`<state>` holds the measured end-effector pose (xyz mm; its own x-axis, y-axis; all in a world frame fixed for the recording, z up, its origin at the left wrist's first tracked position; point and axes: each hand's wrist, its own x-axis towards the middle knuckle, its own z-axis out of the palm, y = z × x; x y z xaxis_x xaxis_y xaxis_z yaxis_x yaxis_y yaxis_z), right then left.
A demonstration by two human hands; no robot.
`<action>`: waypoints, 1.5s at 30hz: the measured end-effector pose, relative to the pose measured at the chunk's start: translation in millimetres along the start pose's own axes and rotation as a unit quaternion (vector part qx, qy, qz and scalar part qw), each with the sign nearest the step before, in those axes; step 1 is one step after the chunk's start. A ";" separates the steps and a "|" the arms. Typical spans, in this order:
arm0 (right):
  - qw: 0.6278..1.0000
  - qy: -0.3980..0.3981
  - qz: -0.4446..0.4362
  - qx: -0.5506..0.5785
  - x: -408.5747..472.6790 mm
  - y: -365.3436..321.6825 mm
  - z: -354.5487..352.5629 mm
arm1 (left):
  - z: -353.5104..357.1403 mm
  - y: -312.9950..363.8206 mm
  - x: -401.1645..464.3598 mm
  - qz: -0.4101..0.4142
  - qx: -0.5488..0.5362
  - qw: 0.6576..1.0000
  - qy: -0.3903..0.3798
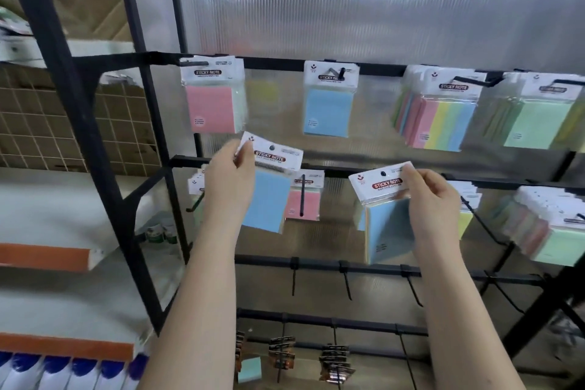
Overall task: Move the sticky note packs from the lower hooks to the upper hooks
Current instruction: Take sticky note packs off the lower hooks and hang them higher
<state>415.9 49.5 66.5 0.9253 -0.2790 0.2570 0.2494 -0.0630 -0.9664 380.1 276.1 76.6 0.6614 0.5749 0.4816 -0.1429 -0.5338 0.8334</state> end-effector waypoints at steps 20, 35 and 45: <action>0.999 -0.031 0.022 -0.008 18.1 4.7 -42.9 | 59.3 92.6 11.8 0.163 -0.131 0.973 0.094; 0.998 -0.046 0.045 0.006 5.2 0.0 -46.5 | 76.2 88.2 30.0 0.161 -0.136 0.969 0.128; 0.998 -0.036 0.049 0.030 7.3 1.1 -48.3 | 93.5 70.5 47.5 0.169 -0.135 0.968 0.123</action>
<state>409.2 1.1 66.8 0.9637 -0.2115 0.1631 0.1708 0.0189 -0.9851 470.3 207.9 132.9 0.3515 0.5435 0.7622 -0.5300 -0.5557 0.6406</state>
